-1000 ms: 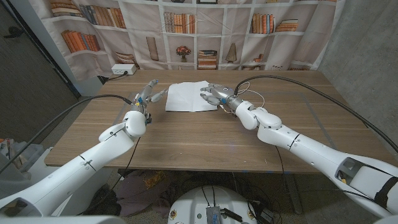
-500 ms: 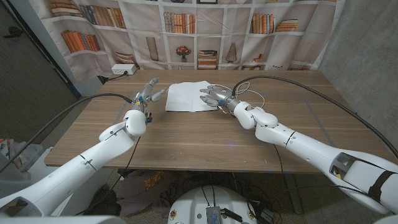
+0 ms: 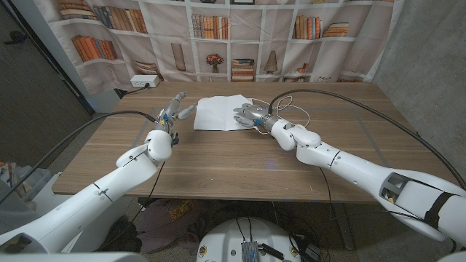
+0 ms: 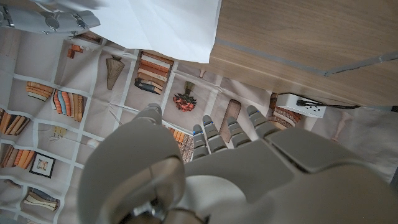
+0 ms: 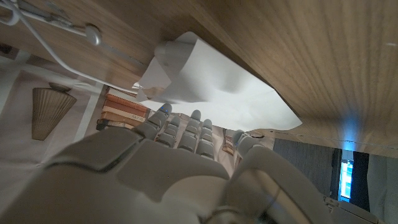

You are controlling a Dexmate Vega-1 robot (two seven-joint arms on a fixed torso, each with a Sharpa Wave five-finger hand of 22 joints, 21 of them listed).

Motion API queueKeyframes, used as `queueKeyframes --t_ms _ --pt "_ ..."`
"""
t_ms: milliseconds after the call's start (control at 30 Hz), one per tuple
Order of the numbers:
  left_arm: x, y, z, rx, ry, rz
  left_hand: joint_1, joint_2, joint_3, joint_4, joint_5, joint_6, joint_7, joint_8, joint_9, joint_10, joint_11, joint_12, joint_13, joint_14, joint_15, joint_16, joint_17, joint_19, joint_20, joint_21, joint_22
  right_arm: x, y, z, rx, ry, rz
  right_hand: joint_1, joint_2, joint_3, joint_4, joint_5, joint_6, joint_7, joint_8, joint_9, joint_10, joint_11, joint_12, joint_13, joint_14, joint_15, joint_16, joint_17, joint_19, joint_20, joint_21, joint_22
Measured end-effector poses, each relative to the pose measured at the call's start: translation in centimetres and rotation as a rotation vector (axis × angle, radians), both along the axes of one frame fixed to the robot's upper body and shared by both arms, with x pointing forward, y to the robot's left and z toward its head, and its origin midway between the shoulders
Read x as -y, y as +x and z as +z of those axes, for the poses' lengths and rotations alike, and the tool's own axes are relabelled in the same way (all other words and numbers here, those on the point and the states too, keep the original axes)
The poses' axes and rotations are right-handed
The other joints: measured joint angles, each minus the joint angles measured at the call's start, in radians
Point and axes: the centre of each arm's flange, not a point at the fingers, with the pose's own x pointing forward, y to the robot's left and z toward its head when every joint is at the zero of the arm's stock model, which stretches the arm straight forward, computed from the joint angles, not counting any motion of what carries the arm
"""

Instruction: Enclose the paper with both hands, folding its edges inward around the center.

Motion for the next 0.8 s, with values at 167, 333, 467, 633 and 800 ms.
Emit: queueKeyframes --t_ms 167,333,467,633,800 --pt "0.0 -0.2 -0.2 -0.001 -0.002 0.001 0.001 0.001 0.000 0.000 0.000 0.000 0.000 -0.004 0.000 0.000 0.000 0.000 0.000 0.000 0.000 0.000 0.000 0.000 0.000 0.000 0.000 -0.2 0.3 -0.1 -0.003 -0.020 -0.007 0.000 0.000 0.000 0.000 0.000 0.000 0.000 0.000 0.000 0.000 0.000 0.000 0.000 0.000 0.000 0.000 -0.005 0.000 0.000 -0.004 0.000" --pt "-0.1 -0.3 -0.4 -0.002 -0.003 0.002 0.001 0.001 0.000 0.000 0.000 0.008 -0.008 -0.006 0.000 0.000 0.000 0.000 0.000 0.000 0.000 0.000 0.000 0.000 0.000 0.000 0.000 -0.5 0.6 -0.2 -0.008 -0.034 -0.013 0.000 0.000 0.003 -0.003 0.000 0.000 0.000 0.004 0.000 0.000 0.000 0.000 0.000 -0.004 -0.004 0.000 -0.005 0.000 0.000 -0.004 0.000" --pt "-0.1 -0.3 -0.5 -0.004 -0.004 0.002 0.001 0.001 -0.004 -0.004 0.000 0.011 -0.029 -0.008 0.000 0.000 0.000 0.000 -0.005 -0.004 0.003 0.000 0.000 0.000 0.000 0.000 0.000 -0.6 0.8 -0.2 -0.012 -0.042 -0.020 0.000 0.000 0.003 -0.003 0.000 -0.004 0.004 0.004 0.000 0.000 0.000 0.000 0.000 -0.004 -0.004 0.000 -0.005 0.000 0.000 -0.004 0.000" --pt "-0.1 -0.3 -0.6 -0.004 -0.009 0.003 0.001 0.001 -0.004 -0.004 0.000 0.015 -0.025 -0.011 0.000 0.000 0.000 0.000 -0.005 -0.023 -0.002 -0.004 0.000 -0.020 -0.002 -0.006 0.000 -0.9 1.0 -0.1 -0.016 -0.051 -0.026 -0.005 -0.003 0.003 -0.003 0.000 -0.008 0.008 0.004 0.000 -0.004 0.004 0.000 0.000 -0.004 -0.004 0.000 -0.009 0.000 0.000 -0.004 0.000" --pt "-0.1 -0.3 -0.8 -0.004 -0.026 -0.003 0.001 0.001 -0.004 -0.004 0.000 0.016 -0.019 -0.015 0.000 0.000 0.000 -0.004 -0.005 -0.029 -0.007 -0.004 0.000 -0.025 0.000 -0.006 0.002 -1.0 1.1 -0.2 -0.031 -0.057 -0.034 -0.010 -0.003 0.003 -0.003 0.000 -0.003 0.015 0.008 0.000 0.000 0.007 0.004 0.000 -0.004 -0.004 0.000 -0.009 0.000 0.000 -0.004 0.000"
